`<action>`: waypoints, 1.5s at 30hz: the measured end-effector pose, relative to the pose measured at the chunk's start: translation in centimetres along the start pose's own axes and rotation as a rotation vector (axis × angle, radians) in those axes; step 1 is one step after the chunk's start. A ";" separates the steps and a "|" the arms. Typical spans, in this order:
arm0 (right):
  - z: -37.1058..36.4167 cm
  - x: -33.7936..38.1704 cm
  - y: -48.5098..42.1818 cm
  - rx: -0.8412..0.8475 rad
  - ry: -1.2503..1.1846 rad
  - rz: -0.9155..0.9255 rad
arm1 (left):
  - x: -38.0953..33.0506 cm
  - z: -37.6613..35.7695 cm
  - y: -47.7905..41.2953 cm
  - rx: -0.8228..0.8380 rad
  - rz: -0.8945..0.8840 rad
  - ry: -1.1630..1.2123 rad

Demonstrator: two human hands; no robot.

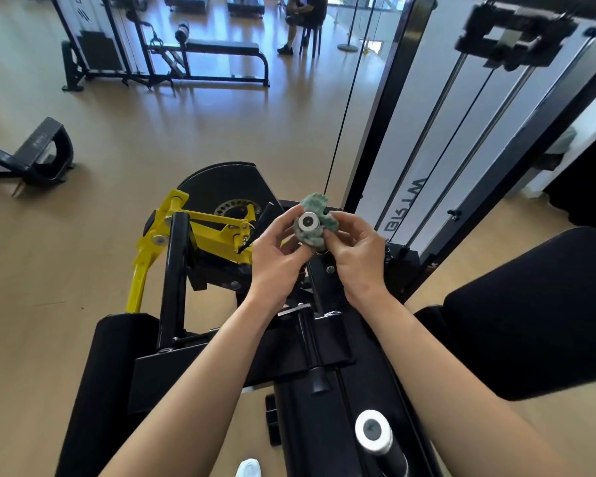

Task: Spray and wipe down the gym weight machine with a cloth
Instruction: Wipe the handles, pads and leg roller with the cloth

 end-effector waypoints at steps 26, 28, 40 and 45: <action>0.9 -6.2 0.7 0.204 0.873 0.004 | 5.7 -1.1 -2.7 0.345 0.271 -0.205; 1.3 -6.6 0.8 0.192 0.955 0.005 | 5.9 -1.1 -2.6 0.268 0.233 -0.229; 1.7 -8.0 0.9 0.197 0.815 0.042 | -0.3 -1.5 -1.5 -0.068 -0.174 -0.245; 1.7 -8.0 0.8 0.222 0.835 0.031 | 1.7 -1.2 -0.6 0.158 -0.011 -0.329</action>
Point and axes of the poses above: each hand's wrist, its own y-axis away from the middle knuckle, its own z-axis out of the back of the hand, x = y × z, the point moved 4 cm from there along -y, towards the middle knuckle, and after that the axes turned 6 degrees about y, right-handed, at the moved point
